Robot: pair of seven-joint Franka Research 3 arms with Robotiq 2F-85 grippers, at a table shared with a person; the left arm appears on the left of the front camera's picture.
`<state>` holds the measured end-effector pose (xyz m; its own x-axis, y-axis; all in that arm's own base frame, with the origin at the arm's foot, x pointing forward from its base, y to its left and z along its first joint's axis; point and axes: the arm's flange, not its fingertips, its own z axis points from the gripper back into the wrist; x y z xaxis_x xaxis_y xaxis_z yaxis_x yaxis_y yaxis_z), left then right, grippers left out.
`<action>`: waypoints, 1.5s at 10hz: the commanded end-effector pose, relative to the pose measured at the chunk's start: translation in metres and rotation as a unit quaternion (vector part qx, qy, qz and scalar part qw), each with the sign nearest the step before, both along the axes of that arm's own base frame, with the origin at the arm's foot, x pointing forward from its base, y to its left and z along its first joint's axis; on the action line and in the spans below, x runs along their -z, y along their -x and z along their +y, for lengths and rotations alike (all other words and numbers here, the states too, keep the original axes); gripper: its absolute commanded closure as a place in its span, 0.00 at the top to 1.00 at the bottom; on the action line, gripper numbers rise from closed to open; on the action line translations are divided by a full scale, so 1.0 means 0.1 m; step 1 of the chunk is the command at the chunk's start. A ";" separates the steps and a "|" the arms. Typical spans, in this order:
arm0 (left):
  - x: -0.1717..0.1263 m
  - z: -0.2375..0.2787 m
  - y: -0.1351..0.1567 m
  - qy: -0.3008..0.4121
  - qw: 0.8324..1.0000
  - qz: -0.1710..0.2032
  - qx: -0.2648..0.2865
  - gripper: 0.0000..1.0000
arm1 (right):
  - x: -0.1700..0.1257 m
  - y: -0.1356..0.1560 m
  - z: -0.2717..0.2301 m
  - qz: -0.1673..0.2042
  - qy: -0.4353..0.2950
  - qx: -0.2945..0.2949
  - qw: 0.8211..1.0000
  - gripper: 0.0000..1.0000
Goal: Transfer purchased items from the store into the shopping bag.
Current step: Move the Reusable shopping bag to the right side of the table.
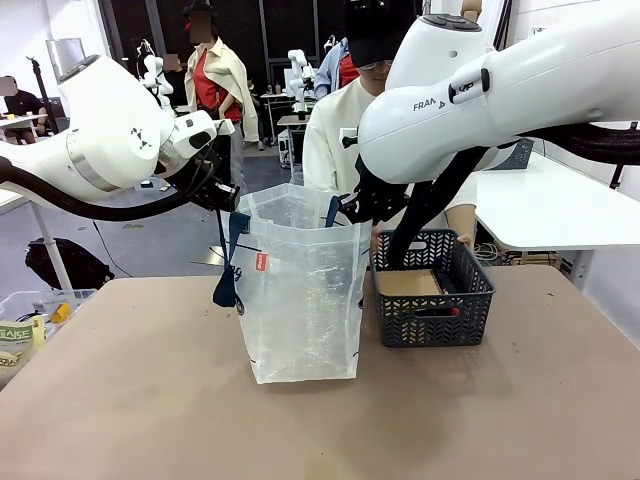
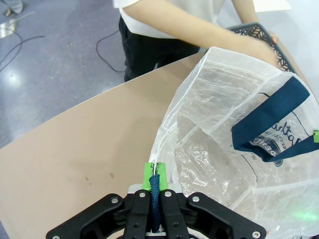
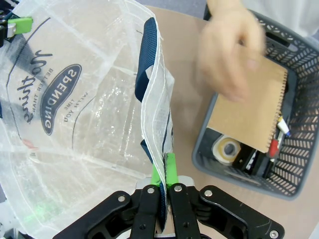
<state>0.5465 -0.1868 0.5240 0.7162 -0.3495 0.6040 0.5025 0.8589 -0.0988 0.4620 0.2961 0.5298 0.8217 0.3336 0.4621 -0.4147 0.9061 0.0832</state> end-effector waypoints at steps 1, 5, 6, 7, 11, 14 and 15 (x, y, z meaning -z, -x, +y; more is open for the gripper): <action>-0.02 0.03 0.02 0.002 1.000 -0.005 -0.007 0.00 | 0.00 0.00 -0.02 0.000 -0.006 -0.006 1.000 0.00; -0.02 0.03 0.02 0.002 1.000 -0.005 -0.007 0.00 | 0.00 0.00 -0.02 0.000 -0.006 -0.006 1.000 0.00; -0.02 0.03 0.02 0.002 1.000 -0.005 -0.007 0.00 | 0.00 0.00 -0.02 0.000 -0.006 -0.006 1.000 0.00; -0.02 0.03 0.02 0.002 1.000 -0.005 -0.007 0.00 | 0.00 0.00 -0.02 0.000 -0.006 -0.006 1.000 0.00; -0.02 0.03 0.02 0.002 1.000 -0.005 -0.007 0.00 | 0.00 0.00 -0.02 0.000 -0.006 -0.006 1.000 0.00; -0.02 0.03 0.02 0.002 1.000 -0.005 -0.007 0.00 | 0.00 0.00 -0.02 0.000 -0.006 -0.006 1.000 0.00; -0.02 0.03 0.02 0.002 1.000 -0.005 -0.007 0.00 | 0.00 0.00 -0.02 0.000 -0.006 -0.006 1.000 0.00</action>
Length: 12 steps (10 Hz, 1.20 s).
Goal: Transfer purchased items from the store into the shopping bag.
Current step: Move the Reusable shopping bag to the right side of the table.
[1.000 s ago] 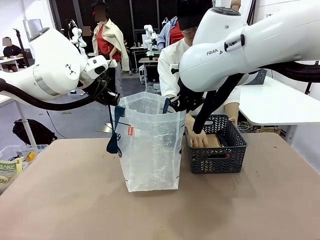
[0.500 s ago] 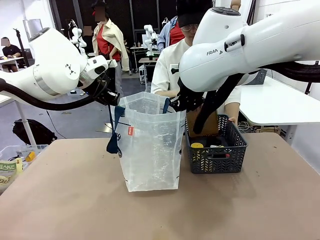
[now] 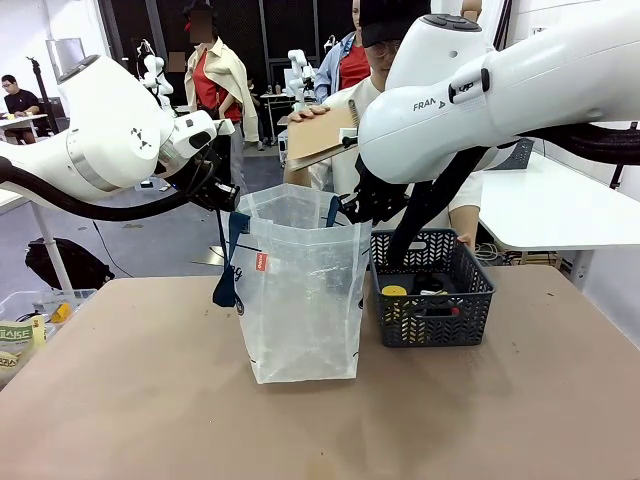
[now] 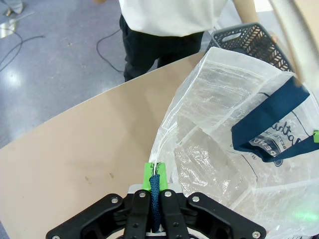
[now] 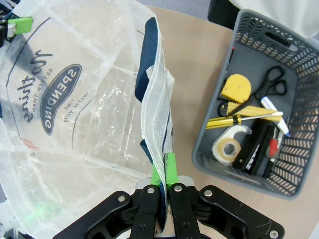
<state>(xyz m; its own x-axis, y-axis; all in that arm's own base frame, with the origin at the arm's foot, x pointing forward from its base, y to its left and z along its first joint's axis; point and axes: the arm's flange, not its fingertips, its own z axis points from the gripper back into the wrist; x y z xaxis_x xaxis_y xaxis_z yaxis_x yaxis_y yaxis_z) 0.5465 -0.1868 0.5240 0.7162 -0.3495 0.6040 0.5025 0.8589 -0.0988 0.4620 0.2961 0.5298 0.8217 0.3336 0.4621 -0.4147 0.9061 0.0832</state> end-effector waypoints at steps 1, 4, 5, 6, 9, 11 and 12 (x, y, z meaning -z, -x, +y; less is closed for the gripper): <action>-0.02 0.03 0.02 0.002 1.000 -0.005 -0.007 0.00 | 0.00 0.00 -0.02 0.000 -0.006 -0.006 1.000 0.00; -0.02 0.03 0.02 0.002 1.000 -0.005 -0.007 0.00 | 0.00 0.00 -0.02 0.000 -0.006 -0.006 1.000 0.00; -0.02 0.03 0.02 0.002 1.000 -0.005 -0.007 0.00 | 0.00 0.00 -0.02 0.000 -0.006 -0.006 1.000 0.00; -0.02 0.03 0.02 0.002 1.000 -0.005 -0.007 0.00 | 0.00 0.00 -0.02 0.000 -0.006 -0.006 1.000 0.00; -0.02 0.03 0.02 0.002 1.000 -0.005 -0.007 0.00 | 0.00 0.00 -0.02 0.000 -0.006 -0.006 1.000 0.00; -0.02 0.03 0.02 0.002 1.000 -0.005 -0.007 0.00 | 0.00 0.00 -0.02 0.000 -0.006 -0.006 1.000 0.00; -0.02 0.03 0.02 0.002 1.000 -0.005 -0.007 0.00 | 0.00 0.00 -0.02 0.000 -0.006 -0.006 1.000 0.00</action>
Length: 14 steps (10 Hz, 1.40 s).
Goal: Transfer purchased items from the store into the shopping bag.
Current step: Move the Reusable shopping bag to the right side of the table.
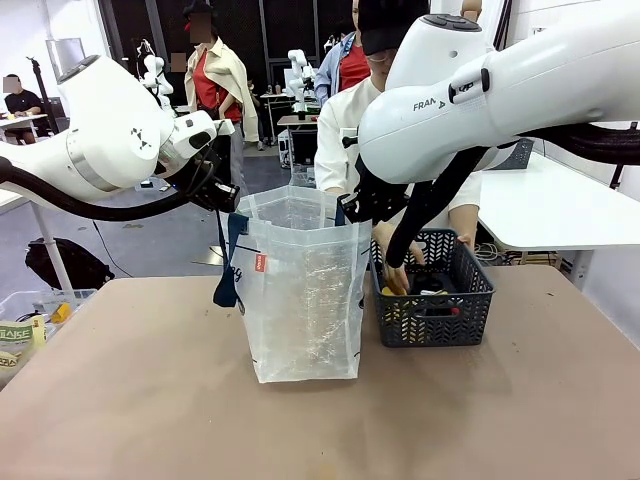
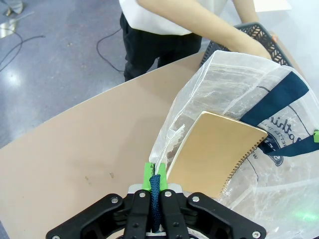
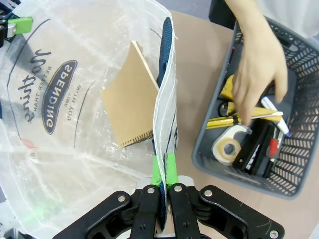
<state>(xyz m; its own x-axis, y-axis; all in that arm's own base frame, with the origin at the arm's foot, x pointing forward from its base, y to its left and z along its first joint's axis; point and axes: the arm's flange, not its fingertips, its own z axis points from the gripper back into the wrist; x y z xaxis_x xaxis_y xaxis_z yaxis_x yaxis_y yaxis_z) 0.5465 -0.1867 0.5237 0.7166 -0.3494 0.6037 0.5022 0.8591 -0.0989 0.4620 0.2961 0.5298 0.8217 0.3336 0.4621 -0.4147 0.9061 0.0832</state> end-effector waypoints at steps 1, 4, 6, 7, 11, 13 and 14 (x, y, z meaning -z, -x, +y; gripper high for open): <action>-0.02 0.03 0.02 0.003 1.000 -0.005 -0.007 0.00 | 0.00 0.00 -0.02 0.000 -0.006 -0.006 1.000 0.00; -0.02 0.03 0.02 0.003 1.000 -0.005 -0.007 0.00 | 0.00 0.00 -0.02 0.000 -0.006 -0.006 1.000 0.00; -0.02 0.03 0.02 0.003 1.000 -0.005 -0.007 0.00 | 0.00 0.00 -0.02 0.000 -0.006 -0.006 1.000 0.00; -0.02 0.03 0.02 0.003 1.000 -0.005 -0.007 0.00 | 0.00 0.00 -0.02 0.000 -0.006 -0.006 1.000 0.00; -0.02 0.03 0.02 0.003 1.000 -0.005 -0.007 0.00 | 0.00 0.00 -0.02 0.000 -0.006 -0.006 1.000 0.00; -0.02 0.03 0.02 0.003 1.000 -0.005 -0.007 0.00 | 0.00 0.00 -0.02 0.000 -0.006 -0.006 1.000 0.00; -0.02 0.03 0.02 0.003 1.000 -0.005 -0.007 0.00 | 0.00 0.00 -0.02 0.000 -0.006 -0.006 1.000 0.00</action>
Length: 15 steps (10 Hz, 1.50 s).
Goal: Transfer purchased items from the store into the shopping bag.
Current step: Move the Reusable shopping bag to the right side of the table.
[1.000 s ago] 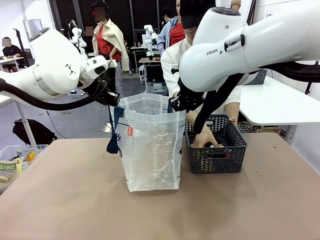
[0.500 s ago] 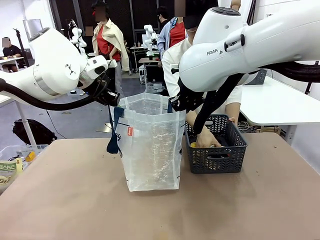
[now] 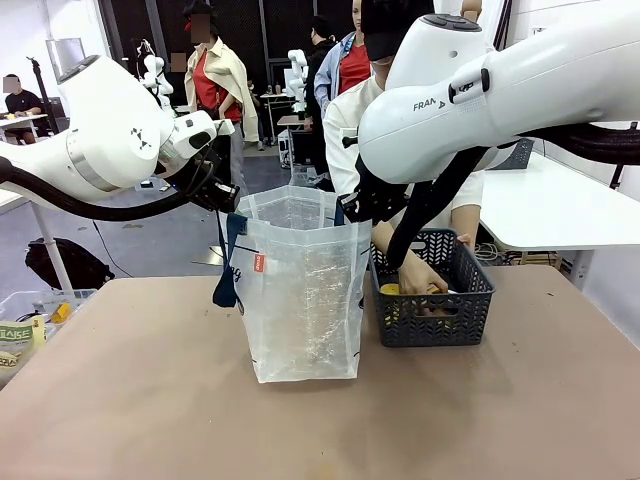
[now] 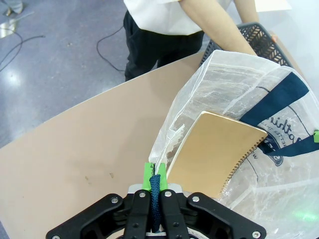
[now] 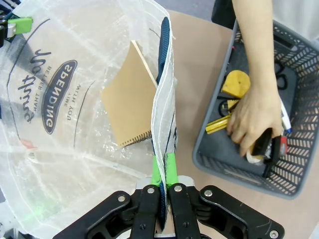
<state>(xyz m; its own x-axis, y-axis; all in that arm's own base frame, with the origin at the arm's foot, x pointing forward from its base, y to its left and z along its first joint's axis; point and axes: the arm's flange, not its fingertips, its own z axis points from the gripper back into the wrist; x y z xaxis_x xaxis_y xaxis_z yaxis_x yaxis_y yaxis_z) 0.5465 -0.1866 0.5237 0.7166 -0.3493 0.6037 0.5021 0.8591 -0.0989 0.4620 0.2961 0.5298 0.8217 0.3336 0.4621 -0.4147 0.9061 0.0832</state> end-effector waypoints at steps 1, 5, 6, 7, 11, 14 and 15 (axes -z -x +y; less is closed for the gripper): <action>-0.02 0.02 0.02 0.003 1.000 -0.005 -0.007 0.00 | 0.00 0.00 -0.02 0.000 -0.006 -0.006 1.000 0.00; -0.02 0.02 0.02 0.003 1.000 -0.005 -0.007 0.00 | 0.00 0.00 -0.02 0.000 -0.006 -0.006 1.000 0.00; -0.02 0.02 0.02 0.003 1.000 -0.005 -0.007 0.00 | 0.00 0.00 -0.02 0.000 -0.006 -0.006 1.000 0.00; -0.02 0.02 0.02 0.003 1.000 -0.005 -0.007 0.00 | 0.00 0.00 -0.02 0.000 -0.006 -0.006 1.000 0.00; -0.02 0.02 0.02 0.003 1.000 -0.005 -0.007 0.00 | 0.00 0.00 -0.02 0.000 -0.006 -0.006 1.000 0.00; -0.02 0.02 0.02 0.003 1.000 -0.005 -0.007 0.00 | 0.00 0.00 -0.02 0.000 -0.006 -0.006 1.000 0.00; -0.02 0.02 0.02 0.003 1.000 -0.005 -0.007 0.00 | 0.00 0.00 -0.02 0.000 -0.006 -0.006 1.000 0.00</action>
